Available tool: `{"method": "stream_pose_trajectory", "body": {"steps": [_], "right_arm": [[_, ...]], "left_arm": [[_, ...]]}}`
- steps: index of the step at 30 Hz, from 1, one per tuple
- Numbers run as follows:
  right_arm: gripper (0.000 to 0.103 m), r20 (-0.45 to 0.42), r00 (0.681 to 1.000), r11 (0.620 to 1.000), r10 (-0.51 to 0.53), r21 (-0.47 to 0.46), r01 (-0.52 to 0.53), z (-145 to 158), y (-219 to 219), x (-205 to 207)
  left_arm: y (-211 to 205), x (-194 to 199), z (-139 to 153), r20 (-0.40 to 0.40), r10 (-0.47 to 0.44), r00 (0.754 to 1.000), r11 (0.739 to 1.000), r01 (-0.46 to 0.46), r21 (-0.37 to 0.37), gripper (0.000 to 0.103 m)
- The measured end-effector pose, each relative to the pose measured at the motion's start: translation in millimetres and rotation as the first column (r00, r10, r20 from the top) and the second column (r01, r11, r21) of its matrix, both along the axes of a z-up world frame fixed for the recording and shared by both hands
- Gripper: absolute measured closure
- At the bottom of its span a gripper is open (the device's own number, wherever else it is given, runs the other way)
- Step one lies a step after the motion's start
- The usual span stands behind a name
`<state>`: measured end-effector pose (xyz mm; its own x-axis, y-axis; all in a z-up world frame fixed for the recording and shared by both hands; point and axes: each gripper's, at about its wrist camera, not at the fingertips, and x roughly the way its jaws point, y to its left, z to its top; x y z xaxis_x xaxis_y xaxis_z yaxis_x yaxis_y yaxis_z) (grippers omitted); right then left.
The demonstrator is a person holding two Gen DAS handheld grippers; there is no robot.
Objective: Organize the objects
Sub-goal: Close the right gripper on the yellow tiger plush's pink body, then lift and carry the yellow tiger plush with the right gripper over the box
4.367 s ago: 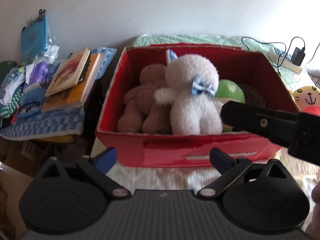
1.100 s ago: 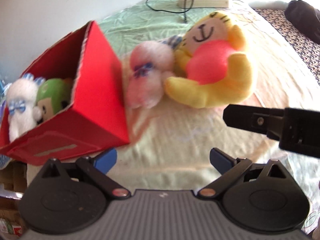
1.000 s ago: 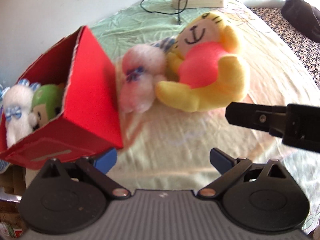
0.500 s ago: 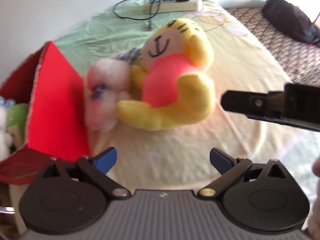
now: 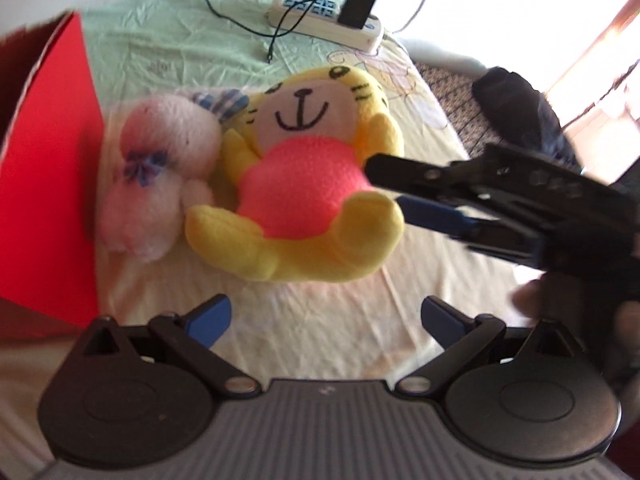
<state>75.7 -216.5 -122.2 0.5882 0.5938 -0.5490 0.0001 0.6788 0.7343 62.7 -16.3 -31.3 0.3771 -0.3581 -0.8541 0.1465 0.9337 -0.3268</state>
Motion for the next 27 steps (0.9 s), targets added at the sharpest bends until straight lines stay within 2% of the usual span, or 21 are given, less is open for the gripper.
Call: {"method": "stream_pose_trajectory", "body": {"steps": [4, 7, 9, 11, 14, 21, 24, 27], "right_arm": [[0.044, -0.027, 0.999, 0.999, 0.030, -0.023, -0.031, -12, 11, 18], [0.040, -0.038, 0.998, 0.999, 0.052, 0.007, -0.051, -20, 18, 25], [0.040, -0.047, 0.997, 0.998, 0.056, 0.030, -0.054, -25, 20, 27], [0.045, -0.055, 0.997, 0.996, 0.060, 0.064, -0.056, -28, 18, 27], [0.053, -0.056, 0.996, 0.994, 0.069, 0.088, -0.064, -27, 11, 24], [0.055, -0.059, 0.993, 0.990, 0.099, 0.107, -0.092, -23, -1, 0], [0.055, -0.047, 0.991, 0.988, 0.128, 0.099, -0.122, -20, -4, -16], [0.055, -0.062, 0.990, 0.987, 0.123, 0.109, -0.116, -22, -10, -33]], "left_arm": [[14, 5, -2, 0.000, 0.042, 0.999, 0.999, -0.042, -0.025, 0.002], [21, 12, -6, -0.017, 0.060, 0.998, 0.998, -0.060, -0.032, 0.002], [23, 15, -10, -0.030, 0.065, 0.997, 0.997, -0.066, -0.038, 0.002], [24, 16, -10, -0.024, 0.064, 0.998, 0.997, -0.065, -0.034, 0.002], [24, 14, -4, 0.014, 0.044, 0.999, 0.998, -0.044, -0.034, 0.002], [12, -3, 18, 0.119, -0.046, 0.992, 0.996, 0.054, -0.067, 0.002], [7, -6, 19, 0.110, -0.071, 0.991, 0.994, 0.079, -0.077, 0.002], [1, -6, 7, 0.038, -0.112, 0.993, 0.986, 0.116, -0.118, 0.001]]}}
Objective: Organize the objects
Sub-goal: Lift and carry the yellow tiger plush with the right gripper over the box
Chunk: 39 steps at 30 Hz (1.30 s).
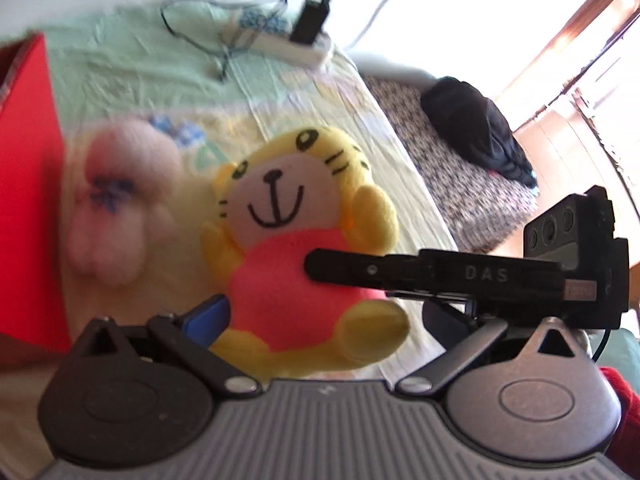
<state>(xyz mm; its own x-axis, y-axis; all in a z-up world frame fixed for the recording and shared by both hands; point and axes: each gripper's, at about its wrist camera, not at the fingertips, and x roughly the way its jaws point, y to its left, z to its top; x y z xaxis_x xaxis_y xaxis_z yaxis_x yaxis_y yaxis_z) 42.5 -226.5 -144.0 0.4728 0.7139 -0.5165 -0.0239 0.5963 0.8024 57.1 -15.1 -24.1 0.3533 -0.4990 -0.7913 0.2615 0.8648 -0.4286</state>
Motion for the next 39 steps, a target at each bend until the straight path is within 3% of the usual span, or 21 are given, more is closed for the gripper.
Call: {"method": "stream_pose_trajectory", "body": {"steps": [5, 10, 17, 22, 28, 39], "right_arm": [[0.055, -0.013, 1.000, 1.000, -0.017, 0.006, 0.017, -6, -5, -22], [0.055, -0.004, 1.000, 1.000, -0.014, 0.014, 0.014, -2, -2, -36], [0.055, 0.095, 0.995, 1.000, -0.011, -0.003, 0.011, 21, 11, -49], [0.055, 0.167, 0.986, 1.000, -0.009, 0.006, 0.008, 43, 29, -53], [0.055, 0.229, 0.973, 1.000, -0.005, 0.027, -0.001, 64, 68, -54], [0.055, 0.332, 0.943, 1.000, 0.019, 0.014, -0.025, 102, 160, -47]], "left_arm": [[-7, -6, -19, -0.092, -0.041, 0.995, 0.999, 0.038, -0.037, 0.001], [-13, -17, -24, -0.098, -0.062, 0.993, 0.998, 0.060, -0.025, 0.003], [-16, -43, 1, 0.032, -0.091, 0.995, 0.996, 0.091, 0.022, 0.004], [5, -58, 27, 0.128, -0.069, 0.989, 0.998, 0.067, 0.020, 0.004], [45, -74, 57, 0.224, -0.039, 0.974, 0.999, 0.035, 0.021, 0.004], [145, -88, 95, 0.328, -0.002, 0.945, 1.000, -0.003, 0.015, 0.004]]}}
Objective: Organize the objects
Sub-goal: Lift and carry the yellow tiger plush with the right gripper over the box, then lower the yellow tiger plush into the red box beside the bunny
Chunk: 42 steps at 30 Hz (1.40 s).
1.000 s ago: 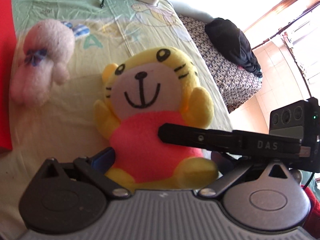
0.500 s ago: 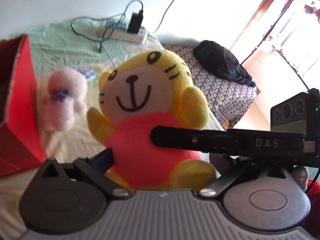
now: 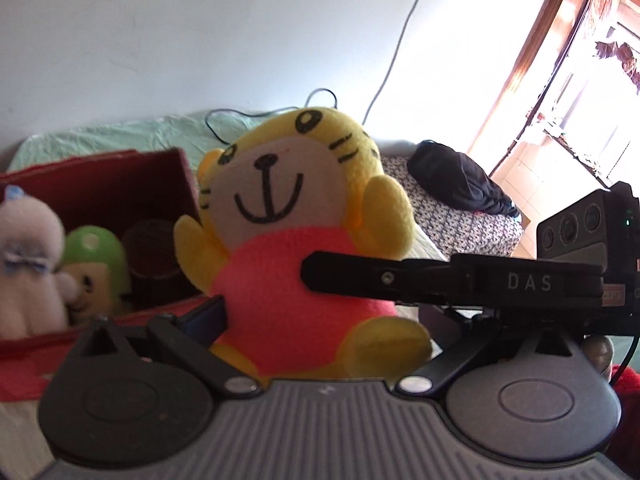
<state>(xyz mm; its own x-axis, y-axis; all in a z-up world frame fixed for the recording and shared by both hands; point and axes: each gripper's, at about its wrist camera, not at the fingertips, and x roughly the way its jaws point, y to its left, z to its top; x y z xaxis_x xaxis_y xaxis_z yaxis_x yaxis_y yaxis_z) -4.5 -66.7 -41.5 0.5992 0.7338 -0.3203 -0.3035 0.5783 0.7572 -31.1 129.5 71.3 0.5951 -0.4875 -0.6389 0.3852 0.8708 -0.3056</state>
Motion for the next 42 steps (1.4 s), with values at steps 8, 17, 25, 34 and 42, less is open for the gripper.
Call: {"method": "stream_pose_trajectory", "body": {"steps": [8, 17, 25, 34, 42], "right_arm": [[0.055, 0.059, 0.996, 0.995, -0.065, -0.068, 0.069, 19, 52, 19], [0.055, 0.100, 0.986, 0.970, -0.134, -0.188, 0.151, 19, 77, 46], [0.055, 0.073, 0.986, 0.940, -0.150, -0.300, 0.165, -6, 90, 70], [0.049, 0.093, 0.991, 0.890, -0.093, -0.439, 0.125, -9, 112, 72], [0.052, 0.057, 0.996, 0.863, -0.073, -0.496, 0.091, -14, 120, 86]], "left_arm": [[54, 18, 17, 0.067, -0.001, 0.998, 1.000, 0.000, 0.018, 0.004], [71, 44, 13, 0.110, -0.002, 0.994, 1.000, -0.001, 0.030, 0.004], [76, 60, -17, 0.066, 0.000, 0.998, 0.998, -0.004, 0.066, 0.004], [88, 67, -42, 0.001, 0.037, 0.999, 0.997, -0.037, 0.072, 0.002], [86, 71, -43, 0.002, 0.061, 0.998, 0.994, -0.061, 0.087, 0.002]]}}
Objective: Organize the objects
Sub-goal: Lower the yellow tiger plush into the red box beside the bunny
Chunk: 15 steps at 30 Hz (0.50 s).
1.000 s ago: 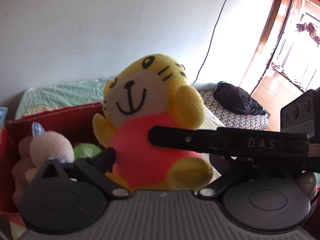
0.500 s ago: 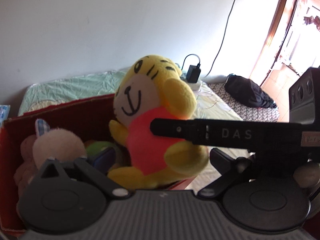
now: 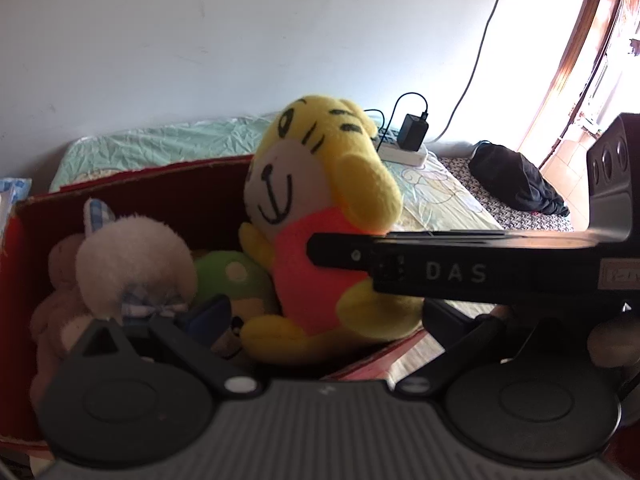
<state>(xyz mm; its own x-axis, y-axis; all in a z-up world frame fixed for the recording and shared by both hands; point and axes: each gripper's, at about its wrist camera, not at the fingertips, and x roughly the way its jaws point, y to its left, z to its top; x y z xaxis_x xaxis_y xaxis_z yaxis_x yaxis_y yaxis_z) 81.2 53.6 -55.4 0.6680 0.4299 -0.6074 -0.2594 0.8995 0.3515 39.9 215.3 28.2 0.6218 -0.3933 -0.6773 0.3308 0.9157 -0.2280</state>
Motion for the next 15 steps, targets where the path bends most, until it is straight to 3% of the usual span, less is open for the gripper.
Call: {"method": "stream_pose_trajectory", "body": {"steps": [11, 15], "right_arm": [[0.057, -0.153, 0.983, 0.988, 0.097, -0.106, -0.114, 16, 8, 8], [0.057, -0.197, 0.977, 0.987, 0.081, -0.118, -0.106, 11, 15, 22]], "left_arm": [[8, -10, 5, 0.005, 0.001, 1.000, 1.000, -0.001, -0.023, 0.002], [7, -7, 3, 0.004, 0.012, 1.000, 1.000, -0.012, -0.010, 0.002]]}}
